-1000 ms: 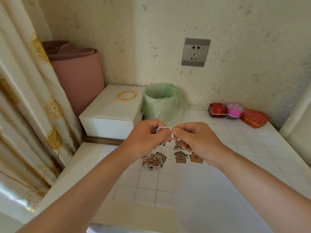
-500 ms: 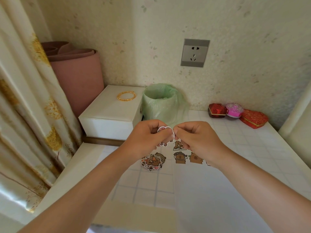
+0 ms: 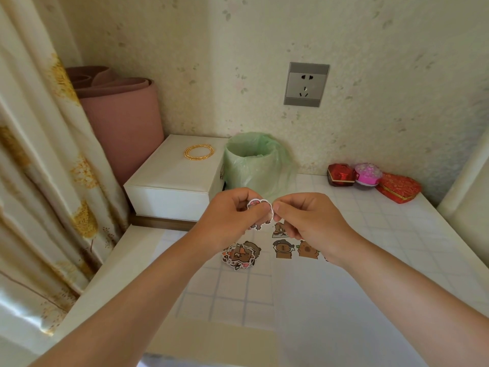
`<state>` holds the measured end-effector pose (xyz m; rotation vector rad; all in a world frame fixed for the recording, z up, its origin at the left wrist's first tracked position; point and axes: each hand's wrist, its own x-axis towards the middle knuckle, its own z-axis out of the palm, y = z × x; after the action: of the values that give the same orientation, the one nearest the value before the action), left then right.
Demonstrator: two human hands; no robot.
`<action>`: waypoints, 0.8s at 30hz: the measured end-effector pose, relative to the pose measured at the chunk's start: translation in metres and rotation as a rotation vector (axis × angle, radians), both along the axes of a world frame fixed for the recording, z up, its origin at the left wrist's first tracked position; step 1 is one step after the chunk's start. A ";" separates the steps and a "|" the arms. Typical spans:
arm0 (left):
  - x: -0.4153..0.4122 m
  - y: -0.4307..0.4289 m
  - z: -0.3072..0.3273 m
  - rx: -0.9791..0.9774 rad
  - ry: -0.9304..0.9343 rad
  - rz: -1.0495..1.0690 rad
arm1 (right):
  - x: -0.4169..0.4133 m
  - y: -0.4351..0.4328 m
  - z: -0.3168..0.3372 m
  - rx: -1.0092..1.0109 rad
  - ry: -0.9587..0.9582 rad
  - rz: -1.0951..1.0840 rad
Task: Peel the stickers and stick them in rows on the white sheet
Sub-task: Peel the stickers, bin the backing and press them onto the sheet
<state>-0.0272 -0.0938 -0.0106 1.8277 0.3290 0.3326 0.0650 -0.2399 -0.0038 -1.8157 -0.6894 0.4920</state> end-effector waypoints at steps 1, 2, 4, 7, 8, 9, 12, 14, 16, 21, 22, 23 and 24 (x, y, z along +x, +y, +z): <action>0.000 0.000 0.000 -0.002 0.000 -0.003 | 0.000 0.000 0.000 -0.004 -0.009 -0.002; 0.000 -0.001 0.000 -0.003 0.000 -0.004 | 0.000 0.000 0.001 -0.005 -0.016 -0.002; 0.000 -0.001 0.001 -0.006 0.001 -0.003 | 0.000 -0.001 0.002 0.002 -0.012 0.003; 0.000 0.001 0.001 -0.009 -0.004 0.003 | 0.000 -0.002 0.003 0.027 0.006 0.006; 0.000 0.001 0.001 -0.007 -0.003 0.004 | 0.000 -0.002 0.003 0.028 0.003 0.003; 0.000 0.000 0.001 -0.003 0.000 0.005 | 0.000 -0.002 0.003 0.027 -0.001 -0.002; 0.000 0.000 0.000 0.006 0.008 0.005 | 0.000 -0.001 0.002 0.009 -0.015 -0.012; 0.000 0.000 0.000 0.002 0.005 0.006 | 0.001 0.000 0.001 -0.002 -0.027 -0.015; 0.000 -0.001 0.001 -0.002 0.001 0.008 | 0.001 0.000 0.000 -0.003 -0.034 -0.016; -0.001 -0.002 0.001 -0.021 0.012 0.006 | 0.003 -0.001 0.000 -0.011 -0.051 -0.007; 0.000 -0.003 0.000 -0.026 0.013 0.010 | 0.003 -0.001 -0.001 -0.006 -0.051 -0.009; 0.000 -0.003 -0.001 -0.020 0.006 0.024 | 0.003 -0.001 -0.001 0.001 -0.052 -0.013; 0.001 -0.003 -0.003 0.019 -0.008 0.064 | 0.003 -0.001 -0.002 0.009 -0.054 -0.022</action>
<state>-0.0264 -0.0969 -0.0139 1.8369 0.3805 0.3882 0.0678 -0.2410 -0.0054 -1.8317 -0.7073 0.4260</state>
